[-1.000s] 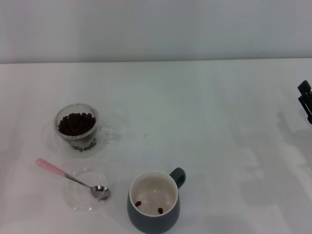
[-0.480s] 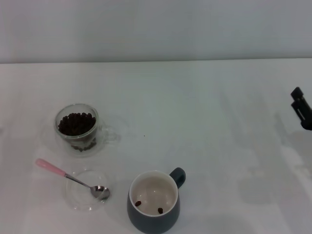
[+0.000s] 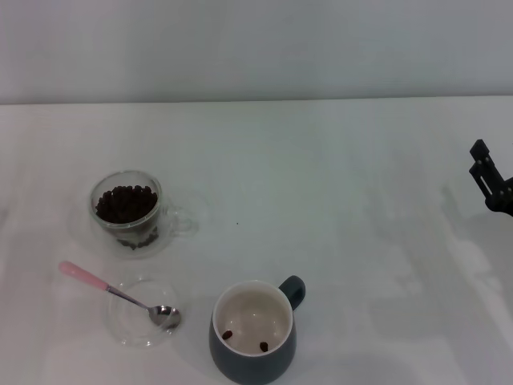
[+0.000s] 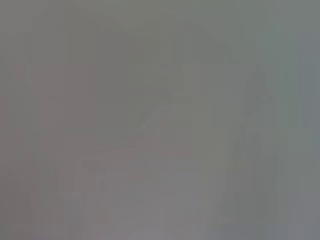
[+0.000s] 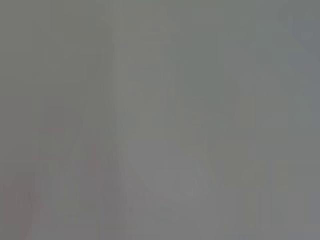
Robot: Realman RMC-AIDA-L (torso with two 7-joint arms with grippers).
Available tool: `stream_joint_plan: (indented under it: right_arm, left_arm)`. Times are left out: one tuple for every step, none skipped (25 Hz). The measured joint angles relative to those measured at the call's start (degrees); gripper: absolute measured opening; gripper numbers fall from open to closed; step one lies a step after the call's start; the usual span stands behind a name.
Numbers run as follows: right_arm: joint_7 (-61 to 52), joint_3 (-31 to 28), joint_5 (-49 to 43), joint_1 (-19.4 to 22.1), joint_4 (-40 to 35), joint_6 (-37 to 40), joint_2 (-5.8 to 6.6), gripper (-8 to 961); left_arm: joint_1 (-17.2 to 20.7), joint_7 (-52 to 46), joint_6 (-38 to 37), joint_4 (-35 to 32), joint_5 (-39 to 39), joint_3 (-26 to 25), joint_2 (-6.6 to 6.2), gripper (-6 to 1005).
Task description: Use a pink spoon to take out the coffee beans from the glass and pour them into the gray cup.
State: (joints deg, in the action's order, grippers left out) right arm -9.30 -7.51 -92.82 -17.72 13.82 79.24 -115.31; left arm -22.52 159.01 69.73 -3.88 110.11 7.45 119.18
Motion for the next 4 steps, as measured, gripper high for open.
stream_joint_plan:
  right_arm:
    - [0.0,-0.1,0.0,-0.1,0.0,0.0,0.0,693]
    - [-0.1,-0.2,0.0,-0.1,0.0,0.0,0.0,693]
    - [-0.1,-0.3,0.0,-0.1,0.1,0.0,0.0,693]
    - [-0.1,-0.5,0.0,-0.1,0.2,0.0,0.0,693]
  left_arm:
    - [-0.1,0.0,0.1,0.6,1.7,0.0,0.02,895]
    - [-0.1,0.0,0.1,1.1,2.6,0.0,0.02,895]
    - [-0.1,0.0,0.1,1.4,2.9,0.0,0.02,895]
    - [0.0,0.0,0.1,1.6,3.0,0.1,0.02,895]
